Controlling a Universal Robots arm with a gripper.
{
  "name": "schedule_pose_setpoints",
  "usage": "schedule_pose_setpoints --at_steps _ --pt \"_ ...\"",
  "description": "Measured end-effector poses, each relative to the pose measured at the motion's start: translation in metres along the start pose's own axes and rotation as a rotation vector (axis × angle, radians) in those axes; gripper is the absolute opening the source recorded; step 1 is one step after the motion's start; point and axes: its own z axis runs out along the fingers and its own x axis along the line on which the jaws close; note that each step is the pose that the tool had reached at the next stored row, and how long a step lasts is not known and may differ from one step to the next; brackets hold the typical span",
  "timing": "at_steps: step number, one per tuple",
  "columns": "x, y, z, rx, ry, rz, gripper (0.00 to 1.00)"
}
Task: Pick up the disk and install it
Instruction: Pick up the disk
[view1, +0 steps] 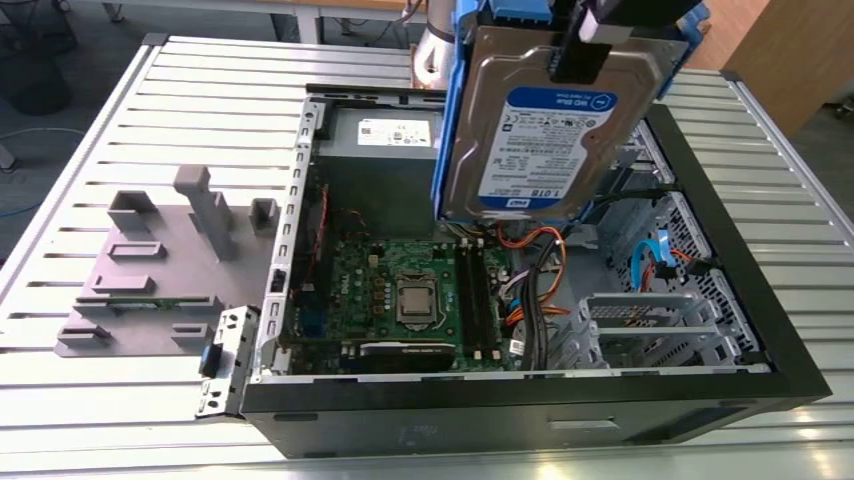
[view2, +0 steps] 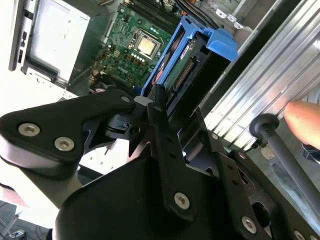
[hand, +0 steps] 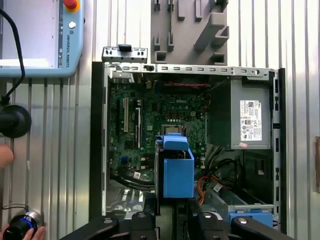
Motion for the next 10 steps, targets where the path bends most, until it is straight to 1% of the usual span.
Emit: schedule_pose_setpoints --at_steps 5,10 --pt "0.0127 -0.0002 0.0009 0.0 0.0 0.0 0.35" --pt "0.0221 -0.0004 0.0028 0.0 0.0001 0.0 0.35"
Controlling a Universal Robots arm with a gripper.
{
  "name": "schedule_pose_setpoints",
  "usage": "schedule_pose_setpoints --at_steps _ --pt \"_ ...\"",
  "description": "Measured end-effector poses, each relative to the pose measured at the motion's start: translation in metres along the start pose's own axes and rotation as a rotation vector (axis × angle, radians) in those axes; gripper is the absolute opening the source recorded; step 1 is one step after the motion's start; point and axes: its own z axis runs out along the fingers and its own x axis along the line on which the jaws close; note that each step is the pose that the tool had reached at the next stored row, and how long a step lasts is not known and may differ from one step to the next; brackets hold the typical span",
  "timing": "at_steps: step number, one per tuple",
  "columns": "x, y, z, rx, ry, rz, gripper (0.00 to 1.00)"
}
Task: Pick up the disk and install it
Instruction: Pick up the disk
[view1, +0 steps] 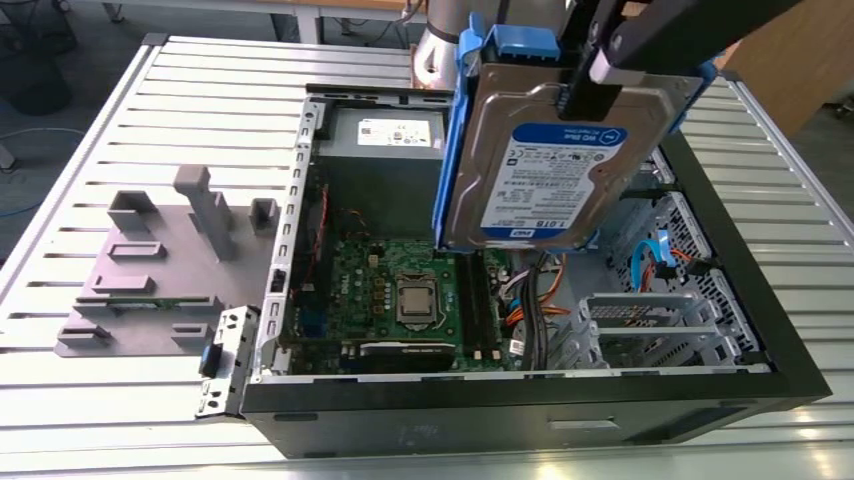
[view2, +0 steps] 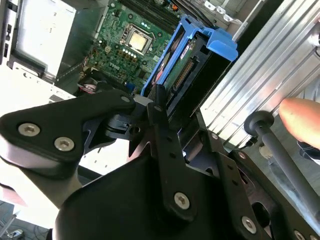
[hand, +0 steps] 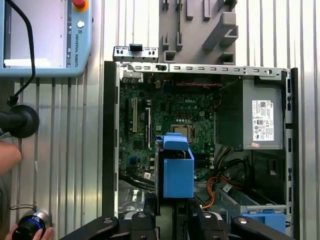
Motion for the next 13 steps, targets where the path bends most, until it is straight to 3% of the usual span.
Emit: schedule_pose_setpoints --at_steps 8,13 --pt "0.0126 -0.0003 0.0056 0.0 0.0 0.0 0.35" --pt "0.0172 -0.0007 0.0123 0.0 0.0 0.0 0.35"
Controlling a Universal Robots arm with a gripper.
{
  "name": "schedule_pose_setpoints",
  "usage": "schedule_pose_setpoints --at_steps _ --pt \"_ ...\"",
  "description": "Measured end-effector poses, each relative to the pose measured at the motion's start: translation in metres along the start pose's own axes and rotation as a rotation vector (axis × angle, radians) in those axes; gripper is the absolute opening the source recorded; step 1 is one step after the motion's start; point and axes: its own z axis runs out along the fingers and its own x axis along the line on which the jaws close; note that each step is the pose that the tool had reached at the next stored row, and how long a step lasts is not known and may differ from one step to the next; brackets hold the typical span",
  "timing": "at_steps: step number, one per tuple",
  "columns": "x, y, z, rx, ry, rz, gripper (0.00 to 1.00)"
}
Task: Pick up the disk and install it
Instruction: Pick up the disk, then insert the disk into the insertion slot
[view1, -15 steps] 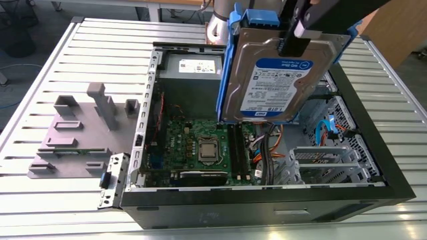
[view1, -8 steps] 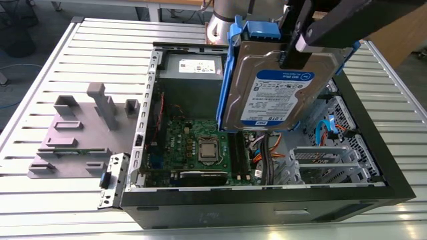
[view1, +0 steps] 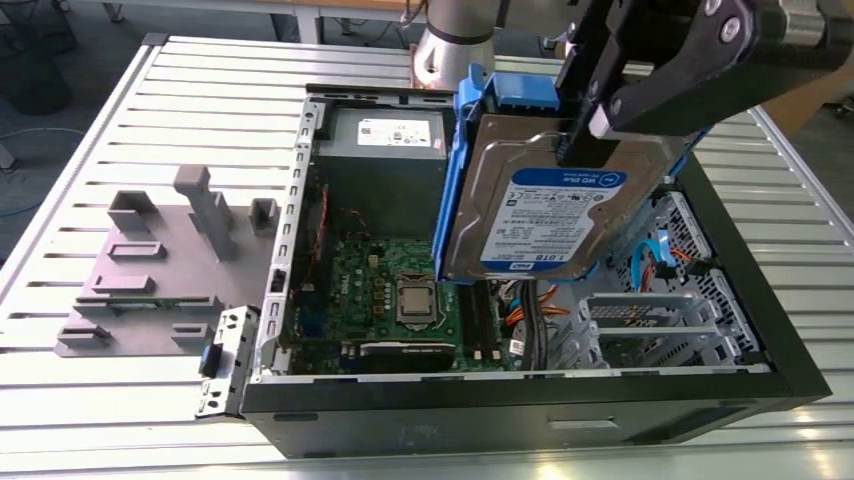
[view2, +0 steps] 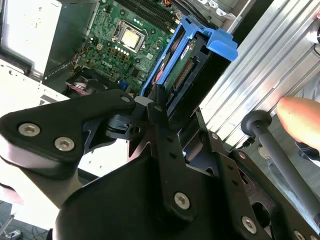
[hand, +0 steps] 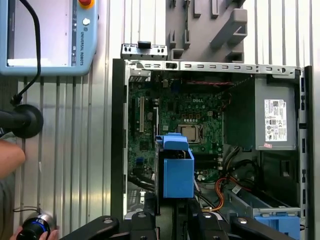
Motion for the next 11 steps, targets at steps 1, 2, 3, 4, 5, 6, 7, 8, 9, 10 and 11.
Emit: schedule_pose_setpoints --at_steps 1,2,3,4,5,6,7,8,9,10,11 --pt "0.0007 0.0 0.0013 0.0 0.0 0.0 0.35" --pt "0.001 -0.0001 0.0018 0.0 0.0 0.0 0.35" --pt "0.001 -0.0001 0.0018 0.0 0.0002 0.0 0.35" --pt "0.001 -0.0001 0.0019 0.0 0.0002 0.0 0.35" --pt "0.001 -0.0001 0.0019 -0.0001 0.0002 0.0 0.35" --pt "0.001 -0.0001 0.0019 0.0 0.0001 0.0 0.35" --pt "0.001 -0.0002 0.002 -0.0001 0.0 0.0 0.35" --pt "0.0011 -0.0014 0.0024 0.0 -0.0003 0.0 0.35" --pt "0.0011 -0.0036 0.0026 -0.0001 -0.0004 0.0 0.35" --pt "0.0011 -0.0065 0.0026 -0.0005 -0.0002 0.0 0.35" --pt "0.001 -0.01 0.0027 -0.0009 -0.0001 0.0 0.35"
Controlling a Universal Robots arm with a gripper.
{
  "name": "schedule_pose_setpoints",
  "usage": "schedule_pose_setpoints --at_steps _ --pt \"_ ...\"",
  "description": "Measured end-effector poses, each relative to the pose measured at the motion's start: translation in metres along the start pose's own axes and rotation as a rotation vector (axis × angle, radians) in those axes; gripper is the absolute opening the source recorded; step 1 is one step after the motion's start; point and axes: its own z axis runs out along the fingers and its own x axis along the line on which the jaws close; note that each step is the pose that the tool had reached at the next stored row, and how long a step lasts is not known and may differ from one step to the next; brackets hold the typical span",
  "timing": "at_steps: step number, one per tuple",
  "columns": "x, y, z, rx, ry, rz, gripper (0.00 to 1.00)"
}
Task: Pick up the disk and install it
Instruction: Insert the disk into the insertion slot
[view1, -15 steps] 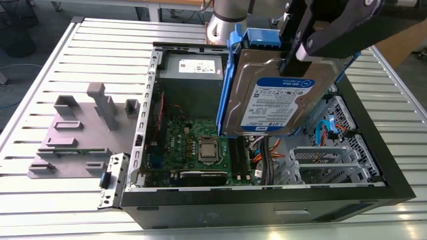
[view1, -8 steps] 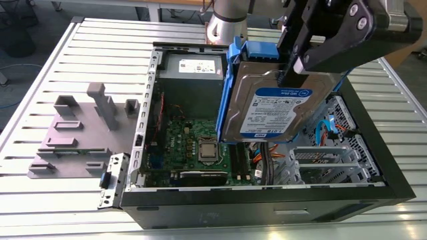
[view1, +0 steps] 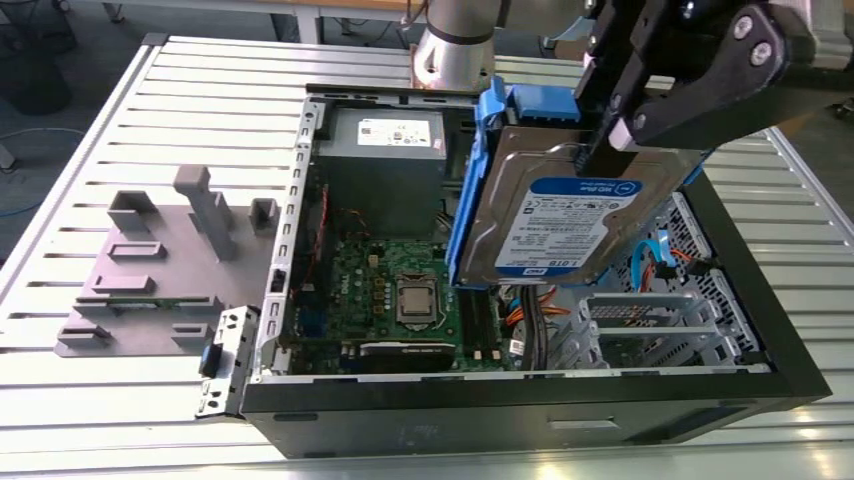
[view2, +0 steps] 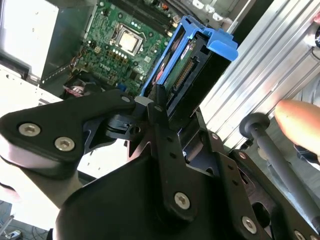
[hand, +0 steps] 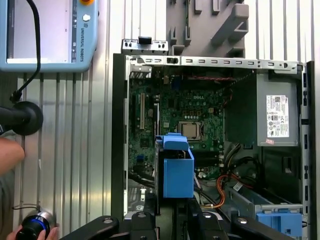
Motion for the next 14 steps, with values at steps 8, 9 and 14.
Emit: schedule_pose_setpoints --at_steps 8,9,14 --pt "-0.0003 -0.0313 0.0002 -0.0066 0.0004 0.0 0.35" --pt "-0.0003 -0.0352 0.0002 -0.0074 0.0004 0.001 0.35" --pt "-0.0004 -0.0538 0.0004 -0.0111 0.0002 0.001 0.35"
